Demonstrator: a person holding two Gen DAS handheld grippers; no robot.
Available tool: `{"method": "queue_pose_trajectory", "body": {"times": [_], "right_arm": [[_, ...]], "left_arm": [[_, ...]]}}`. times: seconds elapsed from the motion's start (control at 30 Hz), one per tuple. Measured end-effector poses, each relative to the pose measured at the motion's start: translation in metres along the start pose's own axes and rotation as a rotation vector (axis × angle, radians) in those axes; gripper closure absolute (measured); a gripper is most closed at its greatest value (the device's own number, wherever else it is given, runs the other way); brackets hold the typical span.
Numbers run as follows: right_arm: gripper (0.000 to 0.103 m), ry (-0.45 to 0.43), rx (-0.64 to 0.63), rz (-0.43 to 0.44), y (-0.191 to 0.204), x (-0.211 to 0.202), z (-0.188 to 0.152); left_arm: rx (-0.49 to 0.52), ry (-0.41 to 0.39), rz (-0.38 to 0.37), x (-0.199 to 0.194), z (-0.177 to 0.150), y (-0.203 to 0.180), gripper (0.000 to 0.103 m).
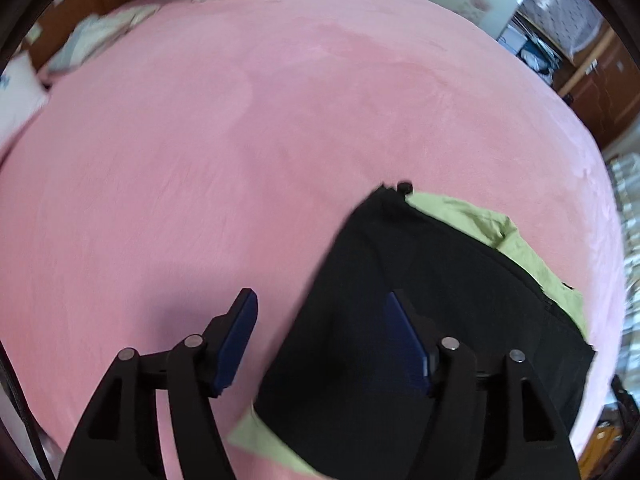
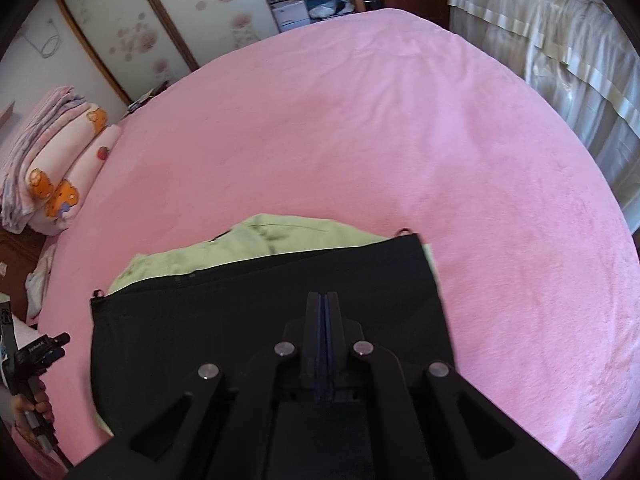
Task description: Fold large clothes
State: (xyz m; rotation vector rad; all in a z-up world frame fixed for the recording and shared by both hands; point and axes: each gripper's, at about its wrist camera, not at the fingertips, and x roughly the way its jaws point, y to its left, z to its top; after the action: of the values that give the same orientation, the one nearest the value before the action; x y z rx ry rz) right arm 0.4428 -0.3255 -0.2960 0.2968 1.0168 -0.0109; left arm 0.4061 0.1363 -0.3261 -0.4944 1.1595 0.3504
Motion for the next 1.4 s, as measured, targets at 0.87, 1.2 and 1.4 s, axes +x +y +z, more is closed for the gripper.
{"method": "queue_pose_trajectory", "body": {"times": [0.87,1.2,1.4], "right_arm": [[0.082,0.212,-0.197,0.209,0.138,0.037,-0.066],[0.098,0.286,-0.256,0.239,0.159,0.065,-0.078],[0.103,0.324,-0.259,0.225,0.162,0.085,-0.082]], "left_arm": [[-0.620,0.112,-0.295,0.012,-0.157,0.113,0.027],[-0.679,0.072,-0.369,0.049,-0.179,0.108,0.027],[-0.661,0.063,-0.443,0.070,-0.164,0.104,0.027]]}}
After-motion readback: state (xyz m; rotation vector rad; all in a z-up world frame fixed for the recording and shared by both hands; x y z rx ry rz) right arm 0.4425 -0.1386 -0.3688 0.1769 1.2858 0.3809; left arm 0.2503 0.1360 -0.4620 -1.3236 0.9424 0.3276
